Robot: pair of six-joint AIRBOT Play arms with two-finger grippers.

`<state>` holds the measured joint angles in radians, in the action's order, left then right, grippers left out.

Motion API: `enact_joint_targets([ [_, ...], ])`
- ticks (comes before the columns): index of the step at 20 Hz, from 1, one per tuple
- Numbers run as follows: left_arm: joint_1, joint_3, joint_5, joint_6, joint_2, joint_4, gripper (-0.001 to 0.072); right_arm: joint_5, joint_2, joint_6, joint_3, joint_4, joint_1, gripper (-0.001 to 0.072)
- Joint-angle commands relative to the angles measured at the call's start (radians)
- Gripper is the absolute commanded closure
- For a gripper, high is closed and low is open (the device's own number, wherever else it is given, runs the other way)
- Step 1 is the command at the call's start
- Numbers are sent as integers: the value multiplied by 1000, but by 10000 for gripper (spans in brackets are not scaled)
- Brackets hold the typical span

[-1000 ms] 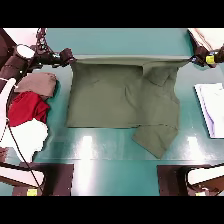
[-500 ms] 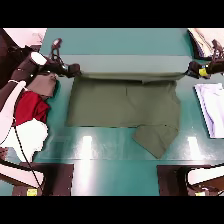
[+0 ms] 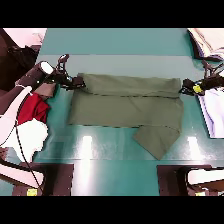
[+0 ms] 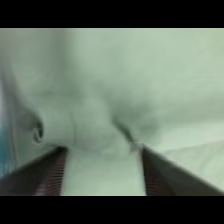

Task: Fold the shirts.

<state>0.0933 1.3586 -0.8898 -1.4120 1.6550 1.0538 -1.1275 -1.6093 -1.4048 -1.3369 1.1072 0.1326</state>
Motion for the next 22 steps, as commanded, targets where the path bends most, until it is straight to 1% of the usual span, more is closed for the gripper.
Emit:
enact_joint_targets([
  [1,-11,9,-75,-40,-3,6,179,-45,4,0,13,-114,0,376],
  [3,-53,54,-177,-74,-13,22,178,-136,10,6,-22,-117,18,376],
  [4,-82,69,-228,-74,-39,42,179,-183,29,28,-32,-116,29,377],
  [6,-131,69,-309,-74,-119,126,179,-247,95,53,-29,-111,63,377],
  [8,-166,24,-391,-58,-214,211,178,-292,183,83,7,-115,103,380],
  [10,-196,-89,-435,-15,-289,210,179,-313,263,98,60,-119,133,382],
  [12,-217,-233,-445,-6,-323,172,179,-296,333,98,126,-120,146,382],
  [15,-219,-407,-410,35,-328,110,179,-280,397,105,204,-121,138,382],
  [19,-219,-537,-335,80,-328,3,179,-287,416,105,240,-121,97,382],
  [22,-197,-581,-292,111,-328,-50,179,-286,416,105,240,-121,62,382],
])
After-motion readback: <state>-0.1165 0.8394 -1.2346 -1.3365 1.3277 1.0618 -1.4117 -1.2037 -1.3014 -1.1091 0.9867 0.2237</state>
